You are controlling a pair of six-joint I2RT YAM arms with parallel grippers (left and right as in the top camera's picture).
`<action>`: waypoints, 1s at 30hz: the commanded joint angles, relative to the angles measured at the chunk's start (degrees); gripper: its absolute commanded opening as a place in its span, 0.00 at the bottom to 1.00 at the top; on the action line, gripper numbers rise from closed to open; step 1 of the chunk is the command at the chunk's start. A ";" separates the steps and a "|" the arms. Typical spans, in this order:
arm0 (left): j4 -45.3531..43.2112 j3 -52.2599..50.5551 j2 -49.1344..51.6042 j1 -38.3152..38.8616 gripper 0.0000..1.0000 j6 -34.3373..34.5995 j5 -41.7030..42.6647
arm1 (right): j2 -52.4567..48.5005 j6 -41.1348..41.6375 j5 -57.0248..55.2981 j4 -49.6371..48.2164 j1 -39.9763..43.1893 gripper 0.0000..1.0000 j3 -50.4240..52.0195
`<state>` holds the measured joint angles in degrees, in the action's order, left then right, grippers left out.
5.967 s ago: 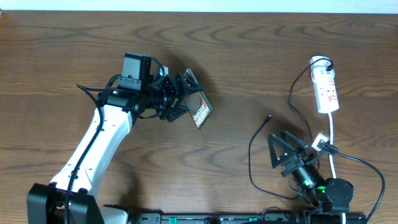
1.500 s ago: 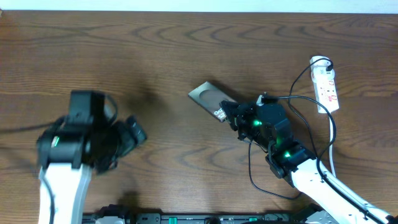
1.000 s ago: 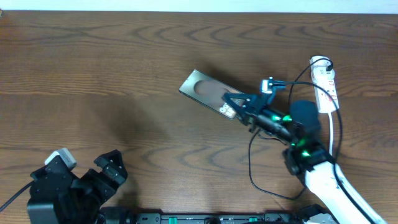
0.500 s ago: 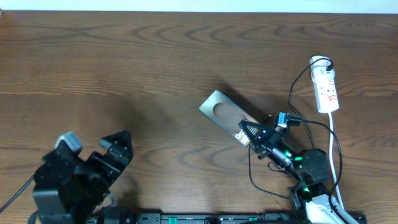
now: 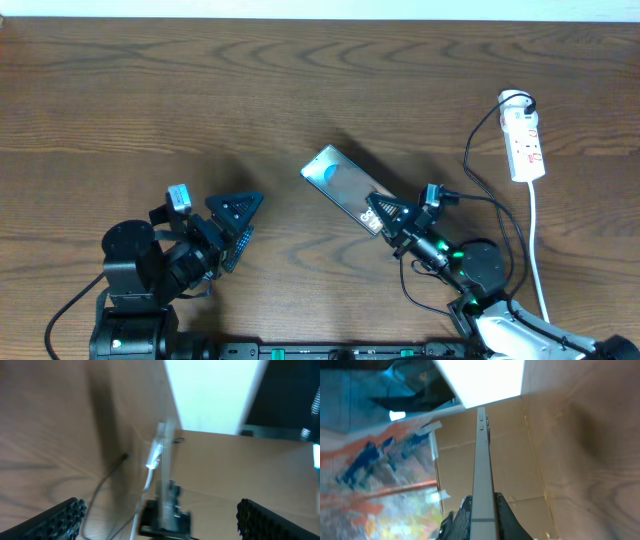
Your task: Plug charger to phone and switch on socket
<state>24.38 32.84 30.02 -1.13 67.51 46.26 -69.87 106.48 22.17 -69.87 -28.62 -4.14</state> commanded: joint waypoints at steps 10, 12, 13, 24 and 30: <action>-2.69 0.33 1.01 -0.11 0.96 4.42 3.19 | -5.84 5.75 -14.53 2.84 -13.94 0.01 -11.19; -2.69 0.31 1.86 -0.02 0.94 4.42 3.23 | -7.65 5.75 -14.51 3.80 -15.41 0.01 -13.27; -2.67 0.31 2.29 -0.02 0.93 4.37 3.23 | -8.41 5.75 -14.49 3.56 -15.96 0.01 -14.03; -2.71 0.33 7.98 -0.02 0.75 2.40 -0.72 | -12.87 5.57 -14.53 3.28 -19.50 0.01 -20.52; -5.38 0.33 9.97 0.31 0.70 2.43 -2.21 | -12.87 5.77 -14.14 3.28 -21.09 0.01 -20.50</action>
<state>20.38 32.80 39.29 -1.06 70.70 45.50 -83.05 111.72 8.80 -65.54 -48.21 -22.98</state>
